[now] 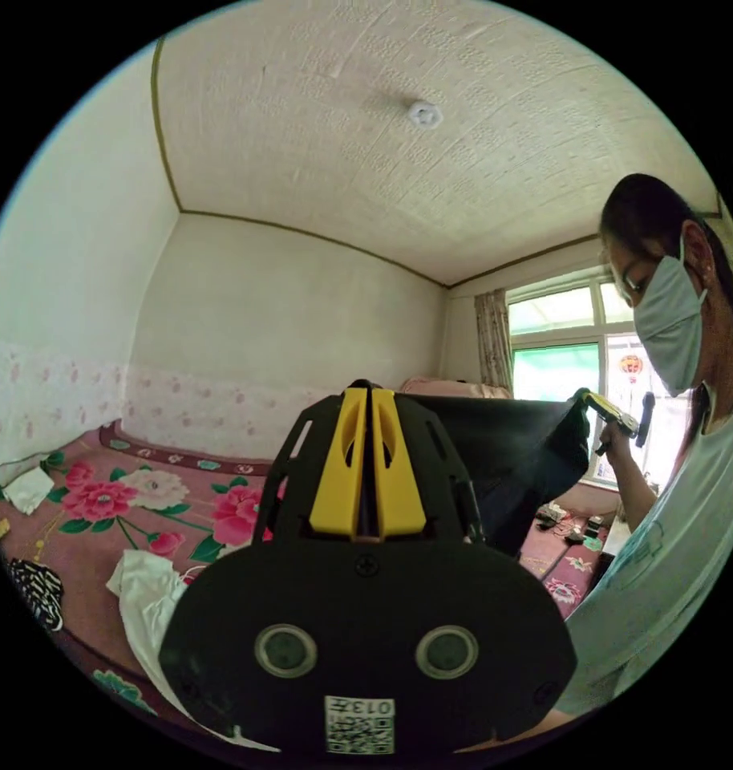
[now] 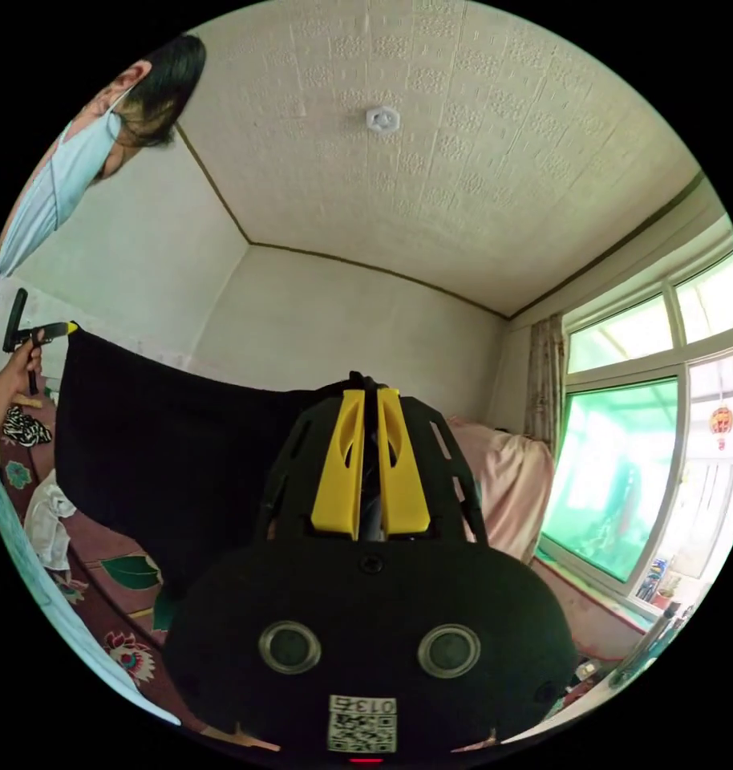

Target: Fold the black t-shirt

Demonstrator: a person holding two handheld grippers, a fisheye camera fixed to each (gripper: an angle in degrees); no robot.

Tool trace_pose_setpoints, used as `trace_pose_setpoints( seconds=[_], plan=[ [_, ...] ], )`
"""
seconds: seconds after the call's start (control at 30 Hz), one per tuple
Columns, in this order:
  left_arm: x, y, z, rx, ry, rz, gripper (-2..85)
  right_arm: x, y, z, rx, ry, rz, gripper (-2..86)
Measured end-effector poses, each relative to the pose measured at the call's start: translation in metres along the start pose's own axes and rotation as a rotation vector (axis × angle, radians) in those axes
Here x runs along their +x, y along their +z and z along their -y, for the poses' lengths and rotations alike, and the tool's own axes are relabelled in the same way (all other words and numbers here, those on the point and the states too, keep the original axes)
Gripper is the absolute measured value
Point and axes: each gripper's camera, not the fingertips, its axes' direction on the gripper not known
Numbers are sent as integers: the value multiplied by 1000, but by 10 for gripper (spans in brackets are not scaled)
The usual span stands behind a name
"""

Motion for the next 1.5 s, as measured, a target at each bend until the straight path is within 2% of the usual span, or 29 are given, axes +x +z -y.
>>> trace_pose_setpoints(
  seconds=[0.3,0.4,0.5,0.6,0.7,0.77,0.9,0.97,1.07,1.2,1.5],
  plan=[
    [49,37,51,33,131,-81,-1,55,-86,3,27,-31,-246,21],
    [51,71,66,-24,133,-114,-1,71,-90,-3,53,-7,-296,22],
    [39,125,68,-147,76,-138,-1,89,-56,-20,-33,35,-245,23],
    [13,197,53,-320,-2,-118,0,102,16,-57,-187,60,-146,25],
    [-23,278,20,-519,-116,-46,2,105,121,-115,-400,115,34,30],
    [-51,336,-11,-615,-199,43,6,91,212,-167,-559,144,133,36],
    [-83,413,-61,-766,-232,249,23,58,334,-248,-733,197,267,50],
    [-106,451,-98,-910,-353,315,84,46,397,-306,-876,354,387,82],
    [-122,465,-129,-939,-521,350,146,34,429,-367,-998,436,422,117],
    [-124,469,-153,-1042,-532,398,201,27,417,-425,-1070,425,510,129],
    [-106,461,-183,-1267,-484,509,206,-10,255,-554,-1399,495,554,128]
  ],
)
